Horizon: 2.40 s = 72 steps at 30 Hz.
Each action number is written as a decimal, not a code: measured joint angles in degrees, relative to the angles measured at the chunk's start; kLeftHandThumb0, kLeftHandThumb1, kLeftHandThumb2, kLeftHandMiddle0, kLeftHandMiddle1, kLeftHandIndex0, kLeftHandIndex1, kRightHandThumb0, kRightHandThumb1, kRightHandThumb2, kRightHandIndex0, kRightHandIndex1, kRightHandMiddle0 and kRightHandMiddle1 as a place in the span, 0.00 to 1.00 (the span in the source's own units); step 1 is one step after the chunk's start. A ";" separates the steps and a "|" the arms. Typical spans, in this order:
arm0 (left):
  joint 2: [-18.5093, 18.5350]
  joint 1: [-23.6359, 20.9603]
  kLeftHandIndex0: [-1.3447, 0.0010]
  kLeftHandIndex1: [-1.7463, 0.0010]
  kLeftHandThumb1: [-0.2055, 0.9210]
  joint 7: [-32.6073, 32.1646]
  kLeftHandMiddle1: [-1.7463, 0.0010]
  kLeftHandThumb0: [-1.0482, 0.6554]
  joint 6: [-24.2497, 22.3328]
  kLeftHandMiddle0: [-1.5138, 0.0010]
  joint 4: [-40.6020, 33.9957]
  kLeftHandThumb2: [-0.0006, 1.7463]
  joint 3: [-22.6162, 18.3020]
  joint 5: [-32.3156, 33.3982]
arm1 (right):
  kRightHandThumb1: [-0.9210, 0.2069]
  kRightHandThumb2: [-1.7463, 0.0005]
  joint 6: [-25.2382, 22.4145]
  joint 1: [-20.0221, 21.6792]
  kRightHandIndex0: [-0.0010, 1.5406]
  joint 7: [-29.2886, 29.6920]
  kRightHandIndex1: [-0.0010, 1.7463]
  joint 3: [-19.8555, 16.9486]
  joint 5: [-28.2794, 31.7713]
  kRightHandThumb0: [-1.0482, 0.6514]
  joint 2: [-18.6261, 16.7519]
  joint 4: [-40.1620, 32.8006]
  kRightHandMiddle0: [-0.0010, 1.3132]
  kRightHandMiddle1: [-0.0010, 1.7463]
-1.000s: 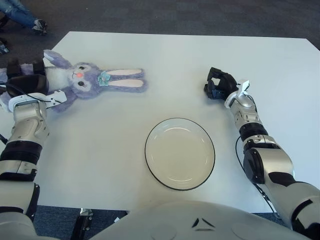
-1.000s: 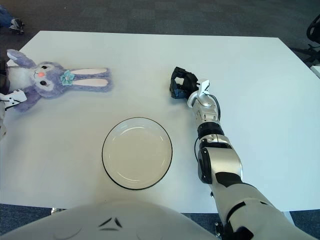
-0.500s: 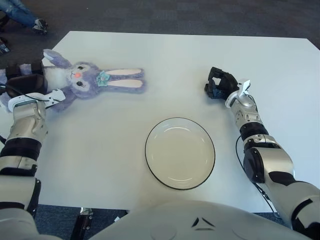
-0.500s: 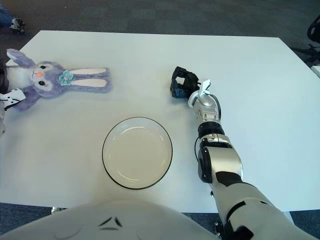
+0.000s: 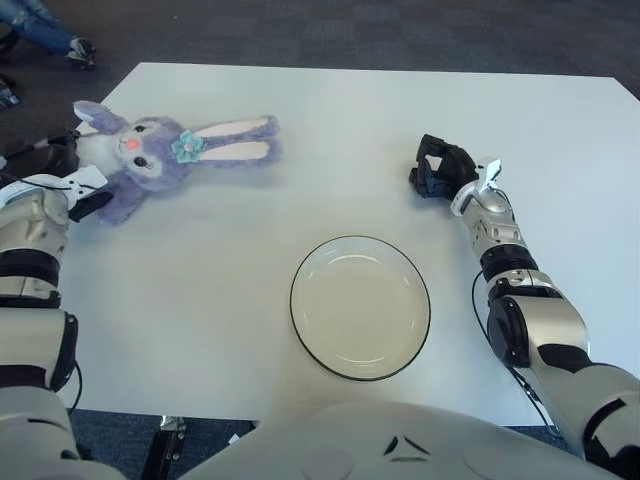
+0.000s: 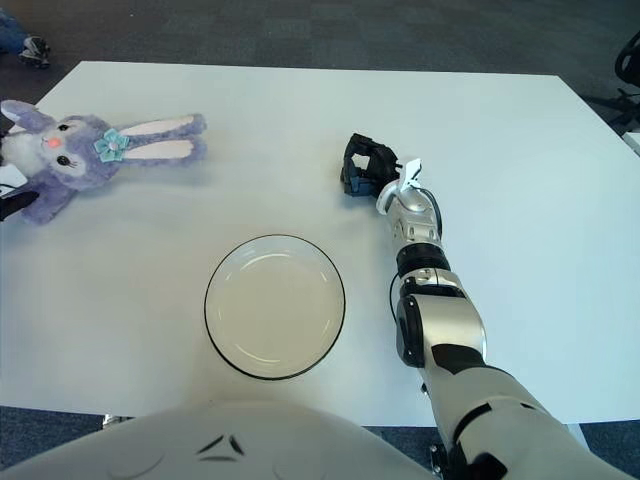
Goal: Put the doll into the plate.
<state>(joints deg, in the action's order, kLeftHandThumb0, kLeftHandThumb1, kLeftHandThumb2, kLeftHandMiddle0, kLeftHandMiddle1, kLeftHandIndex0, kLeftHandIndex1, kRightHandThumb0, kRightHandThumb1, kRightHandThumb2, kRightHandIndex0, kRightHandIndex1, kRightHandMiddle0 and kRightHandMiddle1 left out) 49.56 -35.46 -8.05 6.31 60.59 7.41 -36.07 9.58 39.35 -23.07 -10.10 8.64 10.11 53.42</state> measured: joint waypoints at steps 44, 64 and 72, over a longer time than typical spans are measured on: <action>-1.39 -1.21 0.23 0.00 0.28 -8.32 0.00 0.94 -3.15 0.48 1.12 0.90 5.00 2.10 | 0.69 0.12 -3.52 -0.63 0.84 -1.33 1.00 -0.36 1.59 0.29 0.27 -2.42 0.58 1.00; -5.86 10.04 0.18 0.00 0.22 -6.40 0.00 0.97 -14.94 0.44 -26.41 0.95 -0.12 4.01 | 0.69 0.12 -4.61 -0.59 0.84 -1.38 1.00 0.16 1.50 0.29 0.51 -2.79 0.58 1.00; -6.95 10.00 0.16 0.00 0.20 -9.14 0.00 0.98 -13.52 0.43 -26.00 0.96 -0.48 3.87 | 0.68 0.13 -4.88 -0.59 0.83 -1.38 1.00 0.39 1.50 0.30 0.53 -3.12 0.57 1.00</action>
<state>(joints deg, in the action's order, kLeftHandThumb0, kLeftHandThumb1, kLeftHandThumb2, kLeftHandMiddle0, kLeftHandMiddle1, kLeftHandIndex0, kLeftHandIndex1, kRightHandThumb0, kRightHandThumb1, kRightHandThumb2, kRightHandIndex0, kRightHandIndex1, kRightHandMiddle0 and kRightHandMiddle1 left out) 42.62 -25.46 -17.19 -7.21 34.59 6.93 -32.20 4.70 38.77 -24.45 -9.71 10.14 10.64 50.31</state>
